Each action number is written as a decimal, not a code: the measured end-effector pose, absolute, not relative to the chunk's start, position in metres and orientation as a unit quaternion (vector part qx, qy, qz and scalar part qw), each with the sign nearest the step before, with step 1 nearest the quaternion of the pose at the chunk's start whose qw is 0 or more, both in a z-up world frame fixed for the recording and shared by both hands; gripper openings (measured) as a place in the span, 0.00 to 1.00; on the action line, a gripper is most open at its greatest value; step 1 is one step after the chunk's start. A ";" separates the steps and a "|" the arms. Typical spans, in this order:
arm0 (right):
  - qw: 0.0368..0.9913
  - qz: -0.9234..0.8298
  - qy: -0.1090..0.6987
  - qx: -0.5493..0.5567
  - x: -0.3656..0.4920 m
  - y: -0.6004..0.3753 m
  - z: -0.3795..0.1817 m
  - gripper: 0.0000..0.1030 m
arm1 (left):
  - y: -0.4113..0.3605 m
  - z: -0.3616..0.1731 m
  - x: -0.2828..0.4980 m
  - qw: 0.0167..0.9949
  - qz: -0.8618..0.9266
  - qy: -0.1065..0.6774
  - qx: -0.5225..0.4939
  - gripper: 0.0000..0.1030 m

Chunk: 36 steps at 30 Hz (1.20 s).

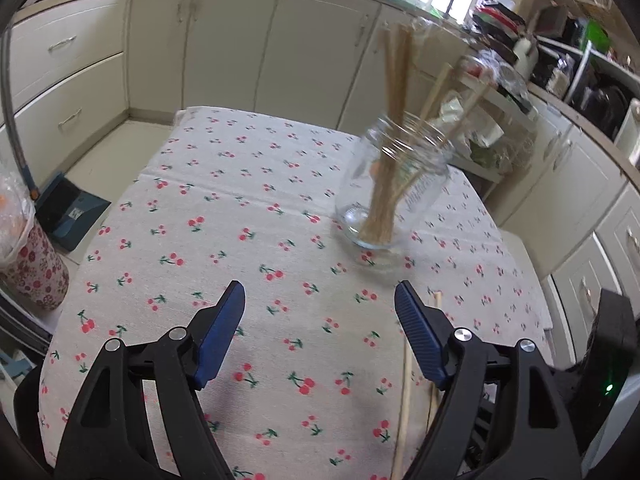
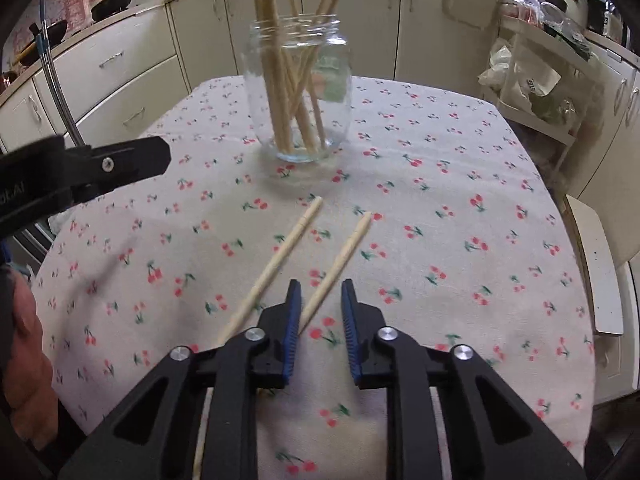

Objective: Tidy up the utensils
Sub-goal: 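Move both open grippers back down toward the last loose sticks, then close the left gripper on one stick while the right gripper grasps another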

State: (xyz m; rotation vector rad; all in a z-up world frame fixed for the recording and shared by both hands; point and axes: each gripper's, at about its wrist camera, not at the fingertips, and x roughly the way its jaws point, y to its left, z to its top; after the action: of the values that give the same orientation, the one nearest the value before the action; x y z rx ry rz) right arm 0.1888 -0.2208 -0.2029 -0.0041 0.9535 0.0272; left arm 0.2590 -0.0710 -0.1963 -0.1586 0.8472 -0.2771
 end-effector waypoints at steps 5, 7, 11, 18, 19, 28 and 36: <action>0.884 0.022 0.467 0.006 0.173 -0.257 -0.202 0.15 | -0.116 -0.210 0.258 0.885 -0.158 0.439 0.001 0.71; 0.884 0.031 0.466 0.014 0.170 -0.270 -0.201 0.15 | -0.132 -0.216 0.258 0.879 -0.162 0.448 0.026 0.71; 0.884 0.043 0.464 0.029 0.173 -0.279 -0.202 0.14 | -0.151 -0.228 0.256 0.869 -0.160 0.463 0.068 0.70; 0.880 0.092 0.466 0.007 0.183 -0.260 -0.201 0.15 | -0.122 -0.233 0.252 0.871 -0.118 0.471 0.070 0.44; 0.880 0.089 0.466 0.004 0.185 -0.259 -0.201 0.15 | -0.118 -0.232 0.255 0.872 -0.115 0.472 0.062 0.44; 0.877 0.040 0.478 0.021 0.198 -0.261 -0.202 0.23 | -0.122 -0.232 0.278 0.867 -0.105 0.483 0.057 0.44; 0.876 0.063 0.478 -0.015 0.199 -0.246 -0.203 0.06 | -0.112 -0.234 0.289 0.862 -0.122 0.490 0.034 0.10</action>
State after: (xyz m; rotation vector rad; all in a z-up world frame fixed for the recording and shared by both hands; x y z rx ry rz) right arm 0.1991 -0.2461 -0.2028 -0.0314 0.9984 0.1311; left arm 0.2887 -0.1117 -0.2343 0.0719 1.0283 -0.2567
